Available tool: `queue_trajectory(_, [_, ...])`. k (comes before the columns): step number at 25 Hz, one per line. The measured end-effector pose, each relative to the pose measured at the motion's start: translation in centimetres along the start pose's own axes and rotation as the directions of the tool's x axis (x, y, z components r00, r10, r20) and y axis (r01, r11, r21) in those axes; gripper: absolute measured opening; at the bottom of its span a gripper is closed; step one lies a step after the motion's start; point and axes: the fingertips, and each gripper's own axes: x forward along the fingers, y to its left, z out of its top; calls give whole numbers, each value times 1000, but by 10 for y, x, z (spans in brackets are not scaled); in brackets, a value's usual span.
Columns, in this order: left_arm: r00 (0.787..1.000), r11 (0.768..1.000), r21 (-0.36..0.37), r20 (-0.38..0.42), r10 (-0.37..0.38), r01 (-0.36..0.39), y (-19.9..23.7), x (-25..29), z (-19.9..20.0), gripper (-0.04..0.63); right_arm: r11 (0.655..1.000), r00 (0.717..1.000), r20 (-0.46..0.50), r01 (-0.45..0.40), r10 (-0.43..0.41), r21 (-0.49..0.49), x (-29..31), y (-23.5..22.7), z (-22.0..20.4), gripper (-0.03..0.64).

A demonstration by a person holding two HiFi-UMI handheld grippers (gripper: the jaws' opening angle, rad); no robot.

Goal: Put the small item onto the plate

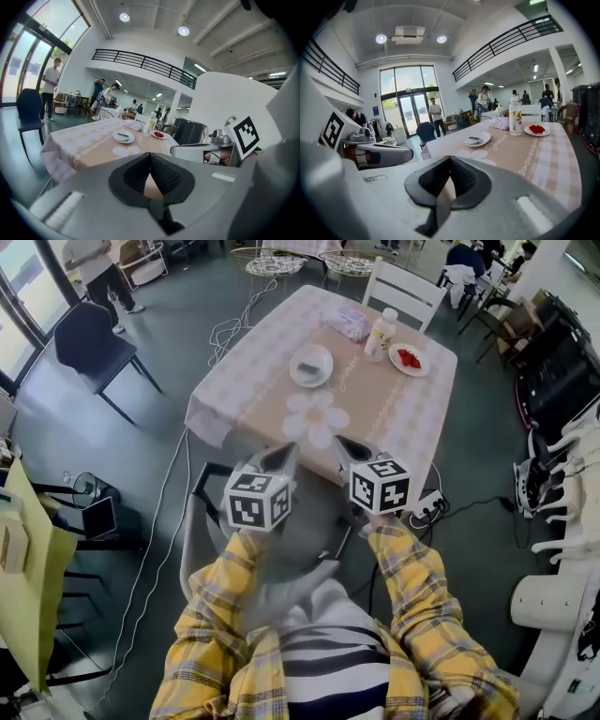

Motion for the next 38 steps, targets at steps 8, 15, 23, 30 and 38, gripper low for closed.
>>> queue_trajectory(8, [999,998,30,-28,-47,47,-32,-43,-27,2,999,1000,3,29,-29,33,-40,30,-26,-3])
queue_trajectory(15, [998,998,9,-14,-64,64,-48,-77,-42,2,996,999,6,44,-45,75,-72,58,-52,-3])
queue_trajectory(23, [998,998,-36,8,-60,61,-52,-108,-56,2,992,997,41,56,-61,109,-101,87,-67,-3])
queue_trajectory(30, [997,996,-30,14,-80,80,-58,-131,-65,2,996,996,71,46,-51,79,-125,112,-72,-3])
queue_trajectory(38, [996,996,-25,4,-91,91,-59,-141,-76,2,995,995,83,54,-61,88,-134,123,-80,-3])
